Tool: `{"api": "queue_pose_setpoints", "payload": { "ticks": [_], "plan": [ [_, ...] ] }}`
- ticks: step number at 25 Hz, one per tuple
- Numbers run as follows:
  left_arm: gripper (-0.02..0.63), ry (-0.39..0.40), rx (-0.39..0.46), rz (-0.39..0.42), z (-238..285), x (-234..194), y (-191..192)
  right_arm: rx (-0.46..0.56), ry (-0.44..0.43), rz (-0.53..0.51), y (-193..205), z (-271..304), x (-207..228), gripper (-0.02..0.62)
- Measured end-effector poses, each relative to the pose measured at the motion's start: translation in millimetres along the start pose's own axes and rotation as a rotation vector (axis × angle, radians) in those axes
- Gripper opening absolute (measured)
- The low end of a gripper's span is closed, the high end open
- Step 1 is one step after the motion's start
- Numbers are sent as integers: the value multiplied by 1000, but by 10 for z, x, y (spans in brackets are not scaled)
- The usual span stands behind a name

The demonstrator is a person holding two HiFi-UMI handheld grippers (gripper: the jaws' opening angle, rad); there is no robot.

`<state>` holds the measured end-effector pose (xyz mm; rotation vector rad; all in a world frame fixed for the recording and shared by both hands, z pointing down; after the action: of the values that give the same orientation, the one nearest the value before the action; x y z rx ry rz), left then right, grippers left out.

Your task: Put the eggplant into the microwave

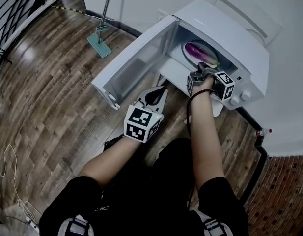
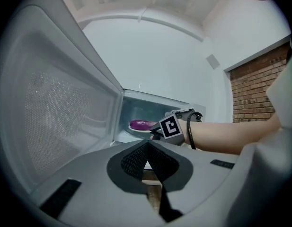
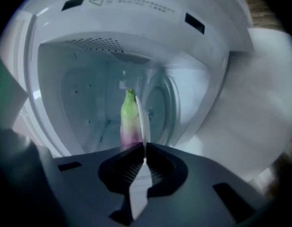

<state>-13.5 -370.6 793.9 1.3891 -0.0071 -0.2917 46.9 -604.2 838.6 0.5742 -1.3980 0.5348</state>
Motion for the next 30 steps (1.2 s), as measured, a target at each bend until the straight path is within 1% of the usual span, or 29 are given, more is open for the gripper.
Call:
{"api": "queue_pose_setpoints", "payload": {
  "ticks": [4, 10, 12, 15, 19, 21, 24, 26, 28, 29, 30],
  "plan": [
    [-2, -6, -14, 7, -32, -57, 64, -8, 46, -15, -26, 174, 55, 26],
    [-2, -12, -16, 12, -98, -92, 84, 0, 115, -108, -124, 310, 57, 27],
    [-2, -6, -23, 13, -107, -76, 114, -9, 152, -152, -148, 341, 69, 39],
    [-3, 12, -34, 17, -95, -11, 167, -21, 204, -277, -199, 365, 40, 58],
    [-3, 38, -38, 25, -63, 61, 199, -35, 282, -499, -242, 376, -11, 88],
    [-2, 46, -39, 25, -59, 93, 216, -33, 334, -612, -292, 355, -13, 112],
    [-3, 49, -47, 23, -59, 106, 255, -24, 406, -770, -368, 323, -29, 176],
    [-2, 48, -53, 24, -71, 113, 281, -24, 437, -841, -380, 305, -27, 191],
    [-2, 51, -53, 26, -76, 134, 290, -22, 460, -879, -396, 281, -22, 202],
    [-2, 53, -51, 28, -75, 145, 288, -15, 468, -889, -410, 266, -28, 216],
    [-2, 54, -50, 29, -75, 155, 284, -5, 472, -895, -424, 248, -37, 250]
  ]
}}
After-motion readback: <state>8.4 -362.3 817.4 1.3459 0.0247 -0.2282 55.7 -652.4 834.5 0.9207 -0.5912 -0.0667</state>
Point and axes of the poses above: the fingertips, and each gripper's own axes: z forward along the fingers, x to its right, y out of its underside, the point moved 2 cm from there along -z, backward along the fingers, and after that the axes turned 12 degrees about -y, right-handed, at the moved point
